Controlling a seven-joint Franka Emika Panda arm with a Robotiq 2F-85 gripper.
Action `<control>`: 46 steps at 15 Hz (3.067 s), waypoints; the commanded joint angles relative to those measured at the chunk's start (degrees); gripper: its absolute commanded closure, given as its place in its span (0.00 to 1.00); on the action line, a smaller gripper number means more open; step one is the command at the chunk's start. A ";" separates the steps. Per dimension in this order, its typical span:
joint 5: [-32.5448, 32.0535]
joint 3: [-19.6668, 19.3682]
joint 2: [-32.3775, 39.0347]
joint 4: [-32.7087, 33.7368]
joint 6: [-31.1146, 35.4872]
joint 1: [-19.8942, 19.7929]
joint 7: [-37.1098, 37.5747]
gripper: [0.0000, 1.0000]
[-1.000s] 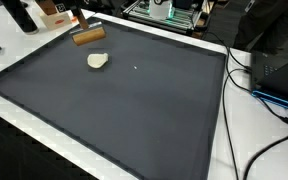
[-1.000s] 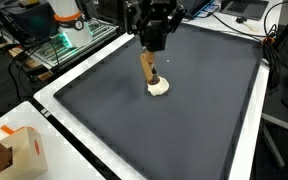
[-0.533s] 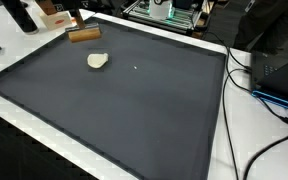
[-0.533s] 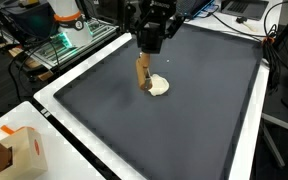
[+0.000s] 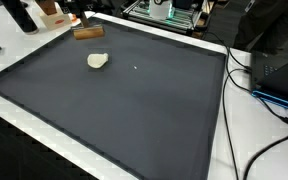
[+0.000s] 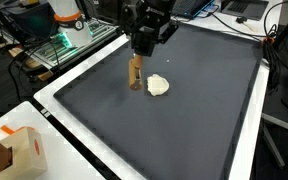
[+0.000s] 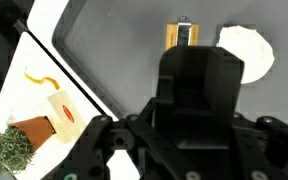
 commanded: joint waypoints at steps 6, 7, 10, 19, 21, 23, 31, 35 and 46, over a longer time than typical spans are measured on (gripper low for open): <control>-2.64 -0.22 1.91 1.66 -4.42 1.15 2.14 0.76; -2.78 -0.23 2.08 1.67 -4.47 1.23 2.20 0.76; -3.03 -0.24 2.64 1.73 -4.45 1.41 2.28 0.76; -2.80 -0.27 4.31 2.50 -4.10 1.31 1.24 0.76; -2.61 -0.22 4.57 2.68 -3.98 1.18 0.48 0.76; -2.51 -0.20 4.71 2.77 -3.92 1.10 -0.36 0.76; -2.42 -0.16 4.68 2.71 -3.54 0.85 -5.36 0.76; -1.89 0.06 4.10 2.29 -2.72 0.54 -9.41 0.76; 0.17 0.52 1.62 1.58 -0.34 -0.35 -23.86 0.76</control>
